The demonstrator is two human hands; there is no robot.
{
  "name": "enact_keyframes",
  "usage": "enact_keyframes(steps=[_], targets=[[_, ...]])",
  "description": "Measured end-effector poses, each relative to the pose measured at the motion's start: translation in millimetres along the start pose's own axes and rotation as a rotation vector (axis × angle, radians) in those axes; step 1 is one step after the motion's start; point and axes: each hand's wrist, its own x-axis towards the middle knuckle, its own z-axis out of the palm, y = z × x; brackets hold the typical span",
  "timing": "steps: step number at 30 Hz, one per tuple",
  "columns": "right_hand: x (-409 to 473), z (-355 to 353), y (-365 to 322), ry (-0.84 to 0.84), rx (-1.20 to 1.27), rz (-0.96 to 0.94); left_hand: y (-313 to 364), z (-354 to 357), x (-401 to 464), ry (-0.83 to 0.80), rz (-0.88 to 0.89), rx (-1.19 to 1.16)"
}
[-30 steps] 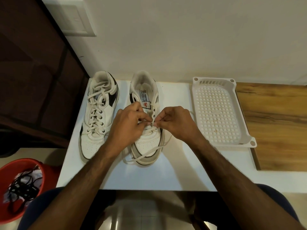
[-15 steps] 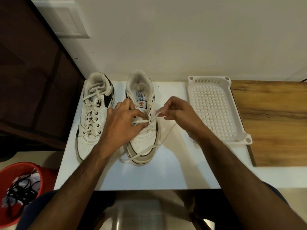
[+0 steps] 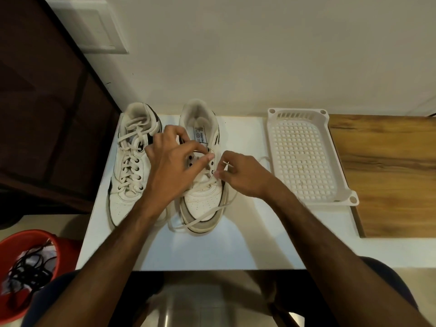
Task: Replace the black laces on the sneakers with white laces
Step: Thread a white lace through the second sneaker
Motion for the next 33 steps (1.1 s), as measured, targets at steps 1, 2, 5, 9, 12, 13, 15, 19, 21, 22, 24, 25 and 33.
enact_keyframes(steps=[1, 2, 5, 9, 12, 13, 15, 19, 21, 22, 24, 25, 33], targets=[[1.6, -1.8, 0.1, 0.016, -0.017, -0.037, 2.0, 1.8, 0.7, -0.014, 0.006, 0.045], [2.4, -2.7, 1.1, 0.018, -0.029, -0.064, 2.7, 4.4, -0.5, -0.036, 0.016, 0.082], [2.3, -4.8, 3.7, 0.021, -0.008, -0.083, 0.1, 8.3, -2.1, -0.083, 0.006, 0.075], [-6.0, -33.7, -2.6, 0.097, 1.015, -0.087, -1.0, 5.9, 1.4, -0.123, -0.080, -0.039], [-14.5, -59.0, 0.4, 0.174, 1.442, -0.041, 0.9, 3.4, 2.2, -0.133, -0.085, -0.041], [-15.5, -58.7, 1.2, 0.235, 1.225, -0.009, 1.1, 2.2, 2.4, -0.135, -0.088, -0.041], [-17.3, -45.7, 2.0, 0.278, 0.560, 0.045, 1.0, 0.7, 3.1, -0.142, -0.087, -0.036], [-8.7, -16.0, -2.5, 0.128, -0.036, 0.006, 0.3, -1.0, 3.8, -0.149, -0.070, -0.028], [-4.6, -7.6, -5.8, 0.109, -0.074, -0.024, -0.5, -0.7, 3.8, -0.144, -0.059, -0.039], [-2.3, -2.7, -4.9, 0.104, -0.080, -0.024, -1.8, 0.2, 3.9, -0.143, -0.056, -0.045], [1.0, 6.3, -0.8, 0.120, -0.088, -0.019, -3.0, 0.5, 4.2, -0.144, -0.057, -0.061], [1.6, 7.6, 0.3, 0.126, -0.094, -0.021, -3.3, 0.7, 3.9, -0.146, -0.056, -0.070], [-9.1, -40.1, -3.5, 0.150, 1.502, -0.131, -3.1, -0.5, 3.4, -0.140, -0.055, -0.074]])
